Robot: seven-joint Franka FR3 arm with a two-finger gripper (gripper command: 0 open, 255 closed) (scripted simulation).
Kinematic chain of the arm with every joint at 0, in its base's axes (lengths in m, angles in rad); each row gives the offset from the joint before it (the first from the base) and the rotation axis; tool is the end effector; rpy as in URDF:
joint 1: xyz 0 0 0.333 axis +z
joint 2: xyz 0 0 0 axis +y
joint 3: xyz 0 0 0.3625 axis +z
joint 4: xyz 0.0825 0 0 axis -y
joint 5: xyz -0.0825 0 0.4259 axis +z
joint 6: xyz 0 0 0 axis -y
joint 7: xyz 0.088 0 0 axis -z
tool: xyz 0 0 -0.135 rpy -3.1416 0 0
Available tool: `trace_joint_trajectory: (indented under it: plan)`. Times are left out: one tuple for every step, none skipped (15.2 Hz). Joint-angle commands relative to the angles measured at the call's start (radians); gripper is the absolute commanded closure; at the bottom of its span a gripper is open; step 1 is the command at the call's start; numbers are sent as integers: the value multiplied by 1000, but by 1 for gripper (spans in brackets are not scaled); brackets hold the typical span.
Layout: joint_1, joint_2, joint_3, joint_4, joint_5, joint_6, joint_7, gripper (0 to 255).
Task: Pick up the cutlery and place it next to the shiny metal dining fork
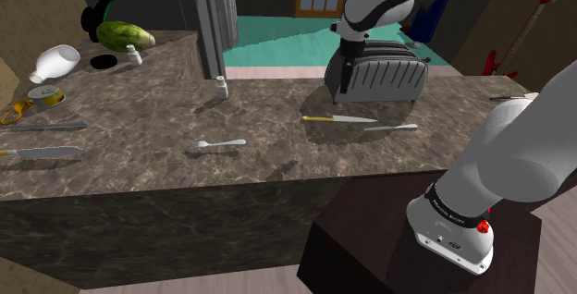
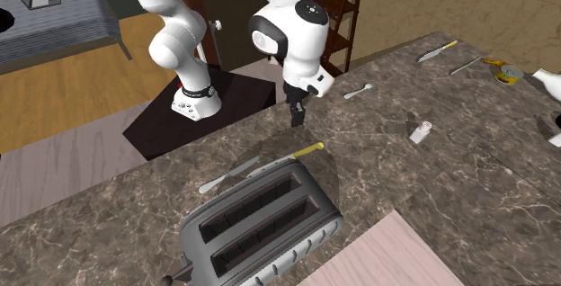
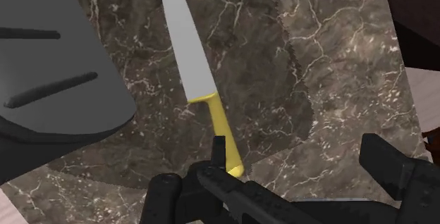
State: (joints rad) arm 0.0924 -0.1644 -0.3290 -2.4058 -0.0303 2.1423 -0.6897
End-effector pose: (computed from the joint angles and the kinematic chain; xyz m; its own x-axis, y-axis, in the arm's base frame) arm 0.4678 -0.1141 0.3567 0.8849 0.4615 -0.0637 0.4554 -0.8857 -0.0905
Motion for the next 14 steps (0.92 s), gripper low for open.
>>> trace_joint_trajectory:
  plan:
    - [4, 83, -16, 24, 12, 34, -77, 0]
    - [4, 126, -20, 39, 21, 49, -113, 0]
    - [4, 170, -23, 55, 29, 64, -148, 0]
    - [3, 213, -25, 72, 39, 79, -183, 0]
    - [0, 257, -24, 90, 48, 92, -217, 0]
    - [-3, 300, -22, 109, 57, 105, -251, 0]
    - [-8, 344, -19, 129, 65, 116, -283, 0]
    - [-14, 387, -14, 150, 72, 127, -314, 0]
    - [-20, 430, -9, 172, 78, 137, -343, 0]
    - [-27, 472, -2, 195, 83, 146, -371, 0]
    - [-34, 515, 5, 219, 87, 155, -398, 0]
    - [-36, 515, 6, 219, 86, 155, -398, 0]
    - [-37, 524, 8, 215, 90, 168, -400, 0]
    - [-39, 532, 10, 211, 93, 180, -403, 0]
